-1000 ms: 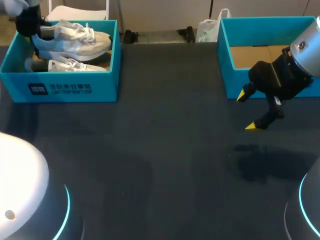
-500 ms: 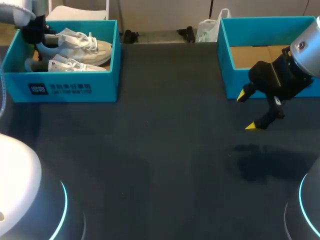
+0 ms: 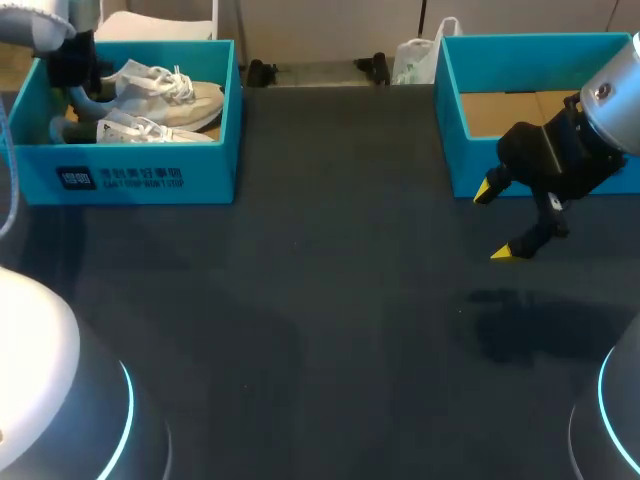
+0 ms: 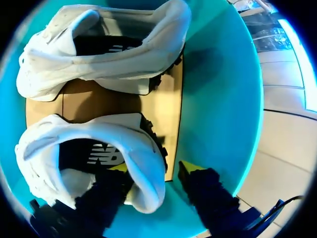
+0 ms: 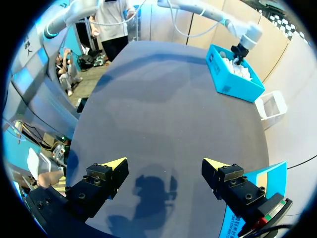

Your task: Take the shoe out of the shoebox, open the shoe tongue, remove and reinsert the insole, then place the shoe into the shoebox

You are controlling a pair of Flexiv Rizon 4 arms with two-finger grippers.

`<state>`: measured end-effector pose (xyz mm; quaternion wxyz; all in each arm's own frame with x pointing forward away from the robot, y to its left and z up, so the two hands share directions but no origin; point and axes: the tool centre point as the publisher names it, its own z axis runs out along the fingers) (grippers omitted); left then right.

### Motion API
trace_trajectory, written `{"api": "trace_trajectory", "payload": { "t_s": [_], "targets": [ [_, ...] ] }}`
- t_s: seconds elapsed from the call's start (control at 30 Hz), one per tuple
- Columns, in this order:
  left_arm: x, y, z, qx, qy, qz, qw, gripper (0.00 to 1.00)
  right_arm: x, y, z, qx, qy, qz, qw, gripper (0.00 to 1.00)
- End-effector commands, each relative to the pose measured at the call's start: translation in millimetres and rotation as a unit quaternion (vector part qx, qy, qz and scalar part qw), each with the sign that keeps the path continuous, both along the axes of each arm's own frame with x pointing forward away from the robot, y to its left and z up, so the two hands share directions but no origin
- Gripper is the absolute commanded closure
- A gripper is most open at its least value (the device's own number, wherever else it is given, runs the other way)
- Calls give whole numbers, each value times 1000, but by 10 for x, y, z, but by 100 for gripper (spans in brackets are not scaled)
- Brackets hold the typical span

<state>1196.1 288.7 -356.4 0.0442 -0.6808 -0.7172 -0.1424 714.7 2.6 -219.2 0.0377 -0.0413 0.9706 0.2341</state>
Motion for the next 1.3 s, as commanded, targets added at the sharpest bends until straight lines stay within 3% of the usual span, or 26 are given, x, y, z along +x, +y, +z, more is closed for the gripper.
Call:
{"api": "trace_trajectory", "payload": {
  "t_s": [0.03, 0.1, 0.23, 0.37, 0.5, 0.7, 0.9, 1.3],
  "targets": [
    [-5, 22, 158, -11, 7, -1, 1000, 27, -5, 6, -8, -1, -1, -1, 1000, 0],
    [-38, 18, 242, -23, 9, -3, 1000, 15, -5, 6, -8, -1, -1, -1, 1000, 0],
    [-117, -13, 431, -43, 7, -6, 999, 8, -5, 6, -8, -1, -1, -1, 1000, 0],
    [-222, -10, 641, -70, 17, -3, 997, 10, -5, 6, -8, -1, -1, -1, 1000, 0],
    [-370, 11, 822, -80, 17, -1, 997, 3, -5, 6, -8, -1, -1, -1, 1000, 0],
    [-633, 94, 1024, -112, 28, -5, 993, 0, -5, 6, -8, -1, -1, -1, 1000, 0],
    [-867, 182, 1209, -107, 23, -13, 994, 0, -5, 6, -8, -1, -1, -1, 1000, 0],
    [-867, 182, 1209, -107, 23, -13, 994, 0, -5, 6, -8, -1, -1, -1, 1000, 0]
  ]
}}
